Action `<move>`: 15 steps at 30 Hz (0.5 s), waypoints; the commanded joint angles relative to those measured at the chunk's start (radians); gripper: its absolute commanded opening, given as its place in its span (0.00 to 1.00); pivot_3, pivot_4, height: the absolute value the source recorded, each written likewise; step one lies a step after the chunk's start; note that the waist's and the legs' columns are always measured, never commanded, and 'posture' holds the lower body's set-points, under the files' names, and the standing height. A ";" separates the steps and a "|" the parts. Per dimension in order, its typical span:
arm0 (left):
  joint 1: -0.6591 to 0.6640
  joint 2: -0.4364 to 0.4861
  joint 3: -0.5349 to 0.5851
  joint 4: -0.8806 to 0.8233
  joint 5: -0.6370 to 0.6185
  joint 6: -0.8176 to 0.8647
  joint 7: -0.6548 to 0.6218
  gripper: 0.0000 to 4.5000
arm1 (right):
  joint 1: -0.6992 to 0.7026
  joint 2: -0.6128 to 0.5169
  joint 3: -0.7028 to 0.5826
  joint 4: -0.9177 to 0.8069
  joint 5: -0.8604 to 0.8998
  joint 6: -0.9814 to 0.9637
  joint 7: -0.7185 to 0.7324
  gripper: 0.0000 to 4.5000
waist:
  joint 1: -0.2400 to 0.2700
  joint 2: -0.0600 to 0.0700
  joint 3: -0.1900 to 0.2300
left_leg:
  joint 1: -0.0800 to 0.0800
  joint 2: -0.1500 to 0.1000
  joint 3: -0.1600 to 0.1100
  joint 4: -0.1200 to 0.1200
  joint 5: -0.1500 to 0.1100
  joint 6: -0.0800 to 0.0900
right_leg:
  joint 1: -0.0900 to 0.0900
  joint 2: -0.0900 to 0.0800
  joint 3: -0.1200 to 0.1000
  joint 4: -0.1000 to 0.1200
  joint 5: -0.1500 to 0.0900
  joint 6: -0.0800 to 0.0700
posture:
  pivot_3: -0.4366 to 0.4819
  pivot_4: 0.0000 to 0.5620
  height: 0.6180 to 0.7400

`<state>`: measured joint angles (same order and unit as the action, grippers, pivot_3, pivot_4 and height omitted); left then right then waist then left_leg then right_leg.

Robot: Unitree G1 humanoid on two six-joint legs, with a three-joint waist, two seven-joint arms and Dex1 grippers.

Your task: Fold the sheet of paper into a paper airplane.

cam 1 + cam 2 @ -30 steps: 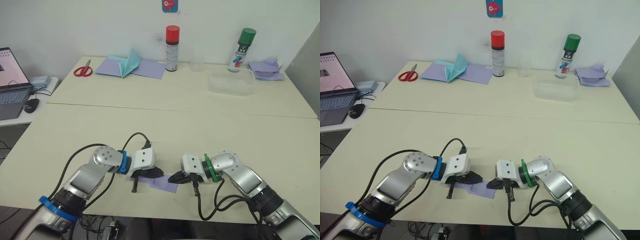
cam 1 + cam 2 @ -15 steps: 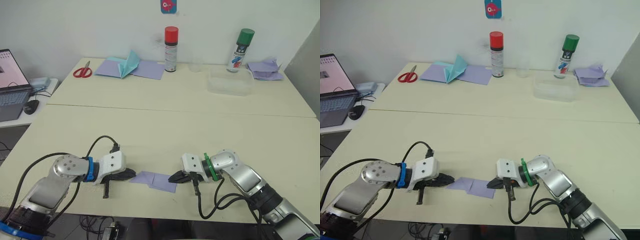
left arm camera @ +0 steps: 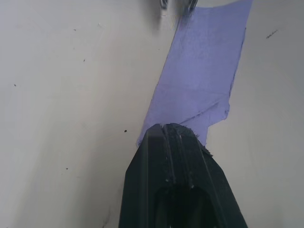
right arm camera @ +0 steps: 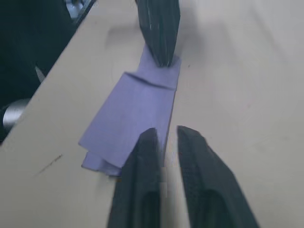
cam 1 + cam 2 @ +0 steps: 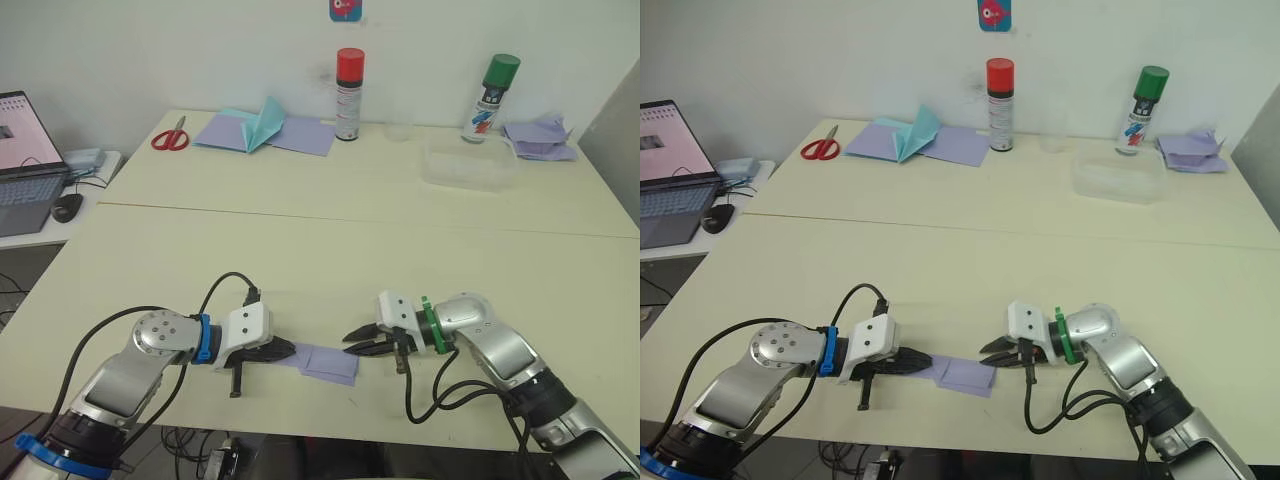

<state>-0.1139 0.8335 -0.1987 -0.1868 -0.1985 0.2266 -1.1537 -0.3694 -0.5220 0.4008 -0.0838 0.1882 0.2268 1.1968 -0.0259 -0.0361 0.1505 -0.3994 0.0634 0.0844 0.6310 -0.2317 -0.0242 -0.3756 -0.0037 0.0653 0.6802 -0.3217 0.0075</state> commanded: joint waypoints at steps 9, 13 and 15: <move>0.020 -0.012 -0.029 0.038 0.009 0.047 -0.009 0.00 | 0.148 -0.068 -0.019 -0.056 -0.095 -0.364 -0.018 0.86 | -0.002 0.000 0.000 | 0.002 0.000 0.000 0.000 0.000 0.000 | 0.002 0.000 0.000 0.000 -0.002 0.003 | 0.48 0.27 1.00; 0.013 -0.015 -0.013 0.018 -0.025 0.078 -0.023 0.00 | 0.129 -0.002 0.007 0.024 -0.173 -0.438 -0.102 0.86 | -0.002 0.000 0.000 | 0.002 0.000 0.000 0.001 0.000 0.000 | 0.002 0.001 0.000 0.000 -0.002 0.003 | 0.48 0.27 1.00; 0.014 -0.009 -0.012 0.016 -0.025 0.080 -0.026 0.00 | 0.119 0.016 0.022 0.060 -0.202 -0.472 -0.120 0.86 | -0.001 0.000 0.000 | 0.001 0.000 0.000 0.001 0.000 0.000 | 0.002 0.000 0.000 0.000 -0.001 0.002 | 0.48 0.27 1.00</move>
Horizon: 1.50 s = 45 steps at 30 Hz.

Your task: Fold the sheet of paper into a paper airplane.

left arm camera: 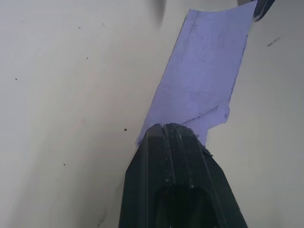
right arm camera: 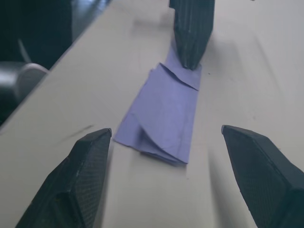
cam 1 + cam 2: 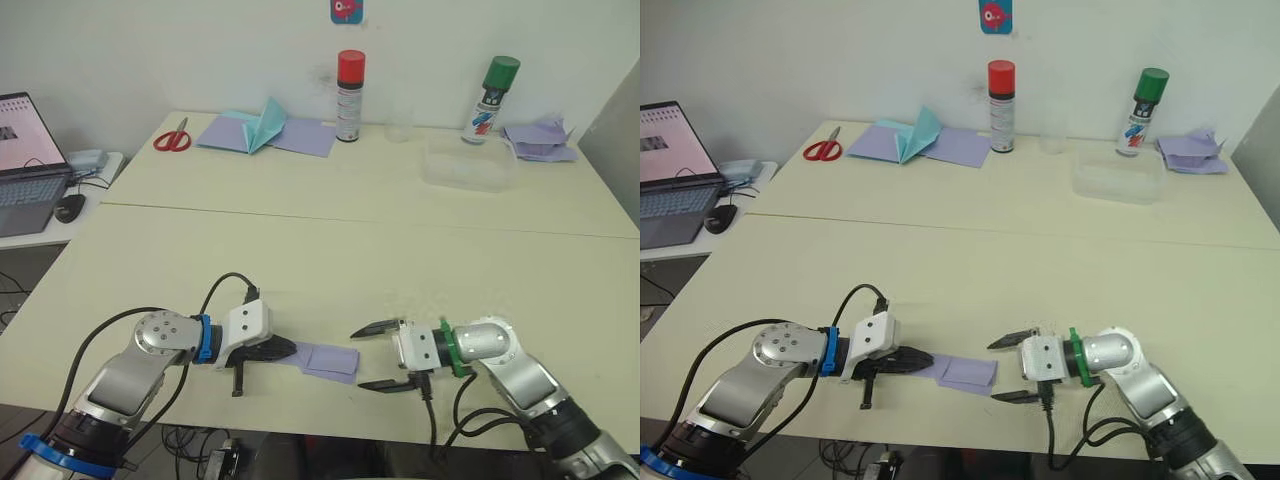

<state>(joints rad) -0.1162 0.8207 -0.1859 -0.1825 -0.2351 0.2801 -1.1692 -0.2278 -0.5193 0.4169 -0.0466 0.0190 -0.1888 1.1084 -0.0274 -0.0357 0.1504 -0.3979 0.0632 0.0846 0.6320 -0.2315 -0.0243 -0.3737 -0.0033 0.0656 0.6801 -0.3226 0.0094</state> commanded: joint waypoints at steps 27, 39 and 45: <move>0.160 0.226 0.433 -0.320 -0.316 0.199 -0.086 0.73 | -0.034 0.069 -0.071 0.009 0.211 0.248 -0.066 0.00 | -0.004 -0.003 0.004 | -0.001 0.001 -0.001 0.000 0.000 0.000 | -0.001 0.000 -0.001 0.001 0.001 -0.002 | 0.48 0.27 1.00; 0.143 0.186 0.408 -0.302 -0.310 0.214 -0.013 0.74 | -0.020 -0.021 -0.208 -0.160 0.367 0.747 -0.158 0.09 | -0.005 -0.003 0.005 | -0.003 0.001 -0.001 -0.002 0.000 -0.001 | -0.005 0.000 -0.001 0.001 0.001 -0.002 | 0.48 0.27 1.00; 0.119 0.184 0.393 -0.283 -0.305 0.208 -0.012 0.74 | -0.010 -0.076 -0.232 -0.179 0.331 0.672 -0.147 0.53 | -0.004 -0.004 0.006 | -0.004 0.001 0.001 -0.001 0.000 -0.001 | -0.005 0.000 0.000 0.001 0.000 -0.001 | 0.48 0.27 1.00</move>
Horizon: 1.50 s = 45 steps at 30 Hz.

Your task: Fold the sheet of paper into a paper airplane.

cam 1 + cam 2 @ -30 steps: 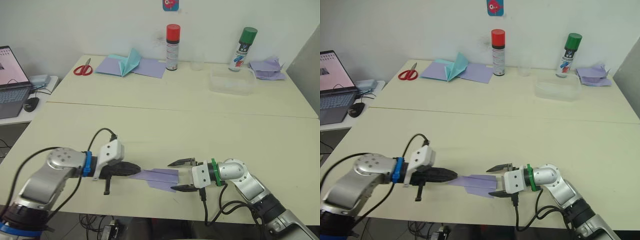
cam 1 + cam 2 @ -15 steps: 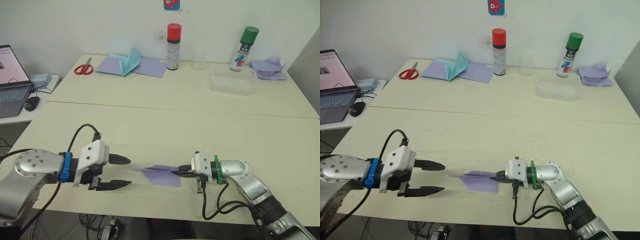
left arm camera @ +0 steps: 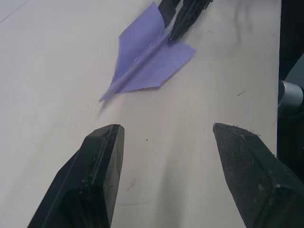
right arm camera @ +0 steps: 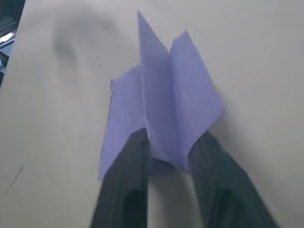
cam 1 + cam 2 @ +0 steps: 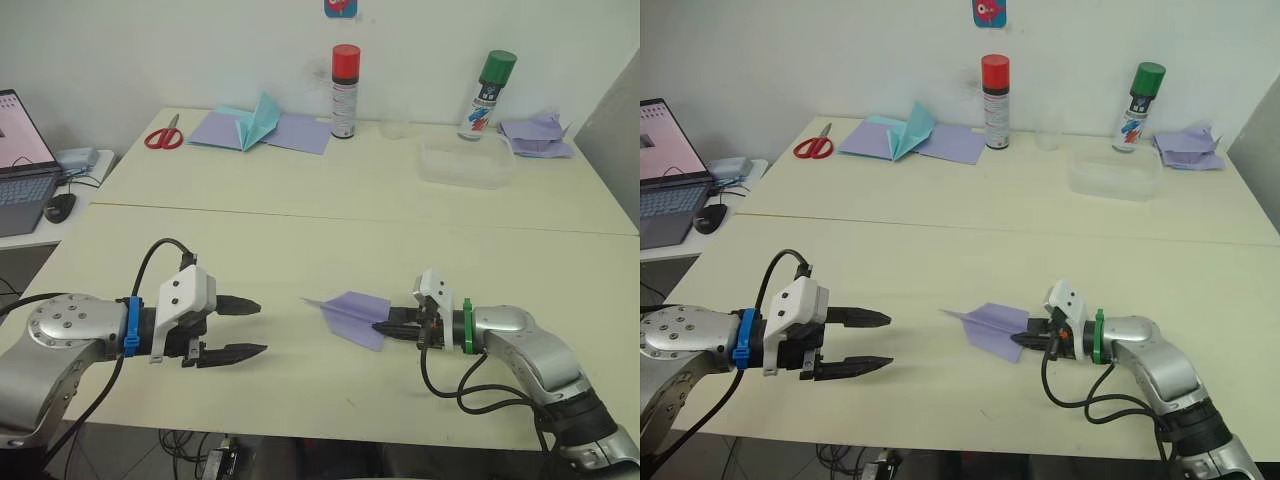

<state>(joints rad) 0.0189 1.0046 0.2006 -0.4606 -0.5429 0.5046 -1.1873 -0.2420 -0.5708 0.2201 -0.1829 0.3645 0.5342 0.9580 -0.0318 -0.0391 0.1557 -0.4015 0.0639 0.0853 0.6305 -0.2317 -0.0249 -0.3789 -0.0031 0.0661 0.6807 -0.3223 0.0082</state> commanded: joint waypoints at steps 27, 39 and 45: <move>-0.020 0.004 0.002 -0.027 0.003 -0.015 0.008 0.74 | -0.055 0.119 0.111 0.051 -0.285 -0.397 -0.058 0.57 | 0.000 -0.001 0.001 | 0.000 0.000 0.000 0.001 0.000 -0.001 | 0.000 0.000 0.000 0.001 0.000 -0.001 | 0.48 0.27 1.00; -0.022 0.000 -0.013 -0.029 0.005 -0.021 0.025 0.74 | -0.086 0.151 0.117 0.098 -0.241 -0.176 -0.036 0.57 | 0.000 -0.001 0.001 | 0.000 0.000 0.000 0.001 0.000 -0.001 | 0.000 0.000 0.000 0.001 0.001 -0.001 | 0.48 0.27 1.00; -0.025 -0.003 -0.019 -0.034 0.006 -0.021 0.032 0.74 | -0.105 0.132 0.121 0.068 -0.246 -0.103 -0.030 0.44 | 0.000 -0.001 0.001 | 0.000 0.000 0.000 0.001 0.000 -0.001 | 0.000 0.000 0.000 0.001 0.000 -0.001 | 0.48 0.27 1.00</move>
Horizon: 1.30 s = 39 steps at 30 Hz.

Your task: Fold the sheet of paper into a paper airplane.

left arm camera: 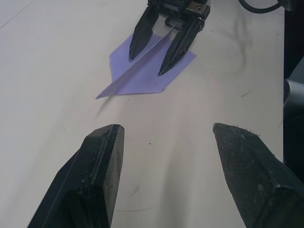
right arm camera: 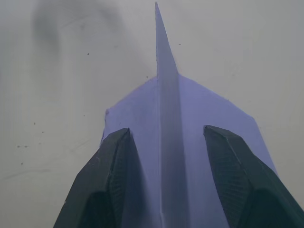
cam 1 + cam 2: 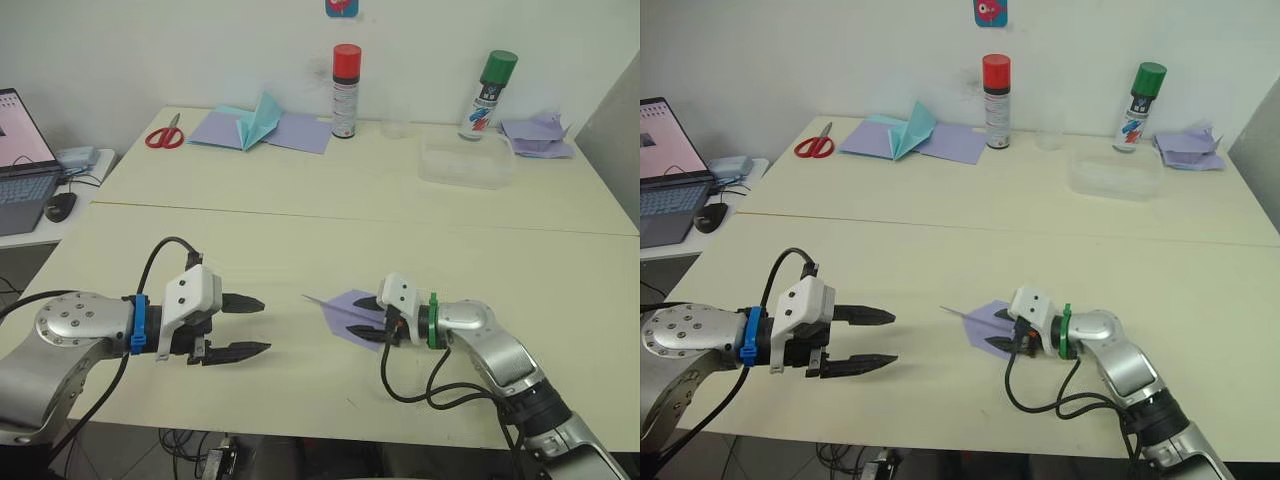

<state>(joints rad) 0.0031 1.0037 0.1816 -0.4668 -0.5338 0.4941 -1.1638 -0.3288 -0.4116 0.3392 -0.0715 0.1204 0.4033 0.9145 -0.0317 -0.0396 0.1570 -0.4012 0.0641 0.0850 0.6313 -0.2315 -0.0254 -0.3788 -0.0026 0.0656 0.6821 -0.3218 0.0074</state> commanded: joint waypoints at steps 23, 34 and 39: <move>-0.081 -0.044 -0.041 -0.063 -0.020 0.001 0.070 0.74 | -0.175 -0.084 0.136 -0.117 -0.091 0.240 0.002 0.24 | 0.000 0.000 0.000 | 0.000 0.000 0.000 0.000 0.000 0.000 | 0.000 0.000 0.000 0.000 0.000 0.000 | 0.48 0.27 1.00; -0.104 -0.044 -0.010 -0.068 -0.103 0.058 0.079 1.00 | -0.166 -0.094 0.084 -0.080 -0.058 0.279 -0.003 0.00 | 0.000 0.000 0.000 | 0.000 0.000 0.000 0.001 0.000 0.000 | 0.000 0.000 0.000 0.000 0.000 0.000 | 0.48 0.27 1.00; -0.121 -0.063 -0.015 -0.083 -0.114 0.066 0.112 1.00 | -0.122 -0.122 -0.011 -0.158 0.025 0.399 -0.009 0.00 | 0.004 0.000 0.000 | 0.000 -0.001 0.000 0.002 0.000 0.000 | 0.001 0.000 0.000 0.000 0.000 0.000 | 0.48 0.27 1.00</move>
<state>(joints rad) -0.0991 0.9518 0.1436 -0.5089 -0.6295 0.5641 -1.0698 -0.4688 -0.5101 0.3945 -0.1835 0.1121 0.7434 0.9144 -0.0273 -0.0401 0.1569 -0.4018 0.0633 0.0843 0.6329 -0.2315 -0.0254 -0.3781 -0.0027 0.0653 0.6821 -0.3217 0.0077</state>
